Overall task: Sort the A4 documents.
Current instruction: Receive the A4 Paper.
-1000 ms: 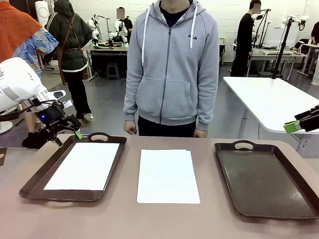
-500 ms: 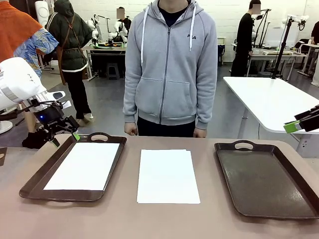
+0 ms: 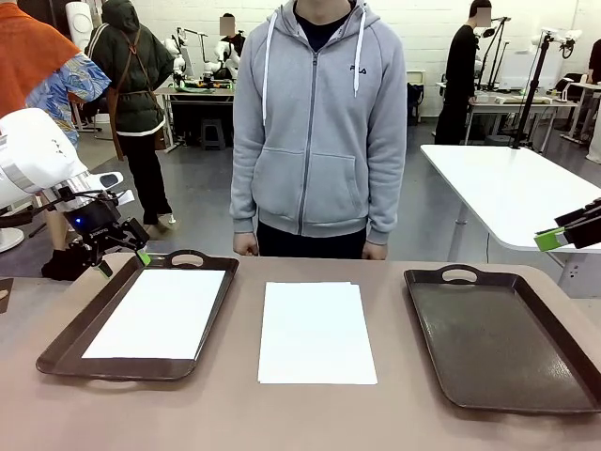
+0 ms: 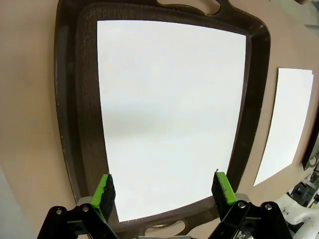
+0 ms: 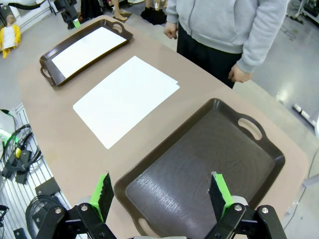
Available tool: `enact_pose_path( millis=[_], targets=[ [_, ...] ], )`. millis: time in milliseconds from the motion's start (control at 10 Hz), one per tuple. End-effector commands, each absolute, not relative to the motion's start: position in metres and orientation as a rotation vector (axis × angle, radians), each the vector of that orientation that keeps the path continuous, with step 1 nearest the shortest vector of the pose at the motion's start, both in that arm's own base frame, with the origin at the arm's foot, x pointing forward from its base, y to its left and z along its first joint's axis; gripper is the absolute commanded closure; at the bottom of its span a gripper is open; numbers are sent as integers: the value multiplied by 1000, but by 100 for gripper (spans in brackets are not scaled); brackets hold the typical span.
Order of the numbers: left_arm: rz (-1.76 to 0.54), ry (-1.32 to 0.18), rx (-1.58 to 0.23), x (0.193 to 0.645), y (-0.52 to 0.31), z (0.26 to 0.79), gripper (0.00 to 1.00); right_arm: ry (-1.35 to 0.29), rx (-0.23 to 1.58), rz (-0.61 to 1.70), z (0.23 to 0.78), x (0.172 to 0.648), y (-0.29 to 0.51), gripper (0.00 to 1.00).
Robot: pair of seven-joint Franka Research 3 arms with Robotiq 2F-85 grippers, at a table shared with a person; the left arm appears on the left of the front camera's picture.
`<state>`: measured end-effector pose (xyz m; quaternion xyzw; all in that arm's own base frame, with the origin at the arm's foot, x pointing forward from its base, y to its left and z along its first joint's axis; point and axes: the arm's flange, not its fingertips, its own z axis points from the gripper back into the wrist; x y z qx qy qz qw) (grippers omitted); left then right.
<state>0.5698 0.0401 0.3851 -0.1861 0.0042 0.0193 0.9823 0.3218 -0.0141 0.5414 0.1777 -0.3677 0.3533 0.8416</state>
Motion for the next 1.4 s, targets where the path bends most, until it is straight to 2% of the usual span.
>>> enact_pose_path(
  millis=[0, 300, 500, 600, 1000, 1300],
  targets=[
    [28, -67, -321, 564, 28, 403, 0, -777, 389, 748, 539, 324, -14, 0],
    [-86, -291, -227, 514, 29, 470, 0, -777, 389, 748, 539, 324, -14, 0],
    [-299, -422, -373, 473, 39, 500, 0, -777, 389, 748, 539, 324, -14, 0],
    [-388, -516, -396, 447, 41, 517, 0, -777, 389, 748, 539, 324, -14, 0],
    [-689, -728, -436, 394, 72, 554, 0, -777, 389, 748, 539, 324, -14, 0],
    [-581, -810, -415, 371, 59, 567, 0, -777, 389, 748, 539, 324, -14, 0]
  ],
)
